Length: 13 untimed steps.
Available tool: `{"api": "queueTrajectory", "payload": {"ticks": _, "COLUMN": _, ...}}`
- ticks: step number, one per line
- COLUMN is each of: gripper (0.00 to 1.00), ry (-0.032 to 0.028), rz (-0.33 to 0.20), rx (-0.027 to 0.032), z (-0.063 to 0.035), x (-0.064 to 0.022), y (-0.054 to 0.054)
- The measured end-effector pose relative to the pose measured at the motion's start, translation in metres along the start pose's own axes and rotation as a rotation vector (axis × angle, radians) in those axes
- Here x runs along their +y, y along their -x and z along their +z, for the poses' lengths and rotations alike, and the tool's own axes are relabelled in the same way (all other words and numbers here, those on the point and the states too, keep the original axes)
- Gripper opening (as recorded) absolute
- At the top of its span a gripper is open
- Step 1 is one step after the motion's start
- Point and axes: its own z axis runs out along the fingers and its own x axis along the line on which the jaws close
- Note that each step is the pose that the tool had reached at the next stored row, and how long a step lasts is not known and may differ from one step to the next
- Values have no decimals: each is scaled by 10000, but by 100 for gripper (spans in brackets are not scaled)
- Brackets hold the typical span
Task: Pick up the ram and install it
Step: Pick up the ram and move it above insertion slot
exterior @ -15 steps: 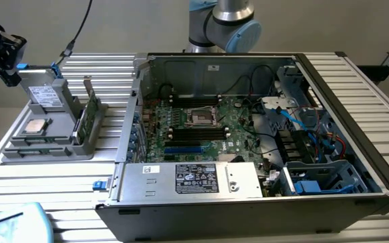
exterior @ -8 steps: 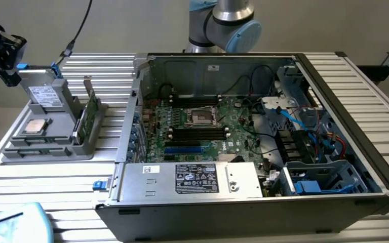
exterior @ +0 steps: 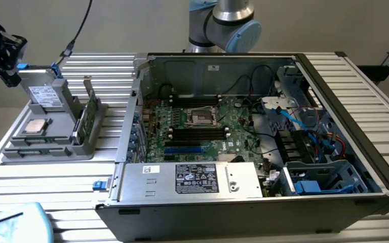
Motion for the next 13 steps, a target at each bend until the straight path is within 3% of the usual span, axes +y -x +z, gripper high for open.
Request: {"api": "queueTrajectory", "payload": {"ticks": 13, "gripper": 11, "ry": -13, "rz": -1161, "rx": 62, "z": 20, "x": -1, "y": 0}}
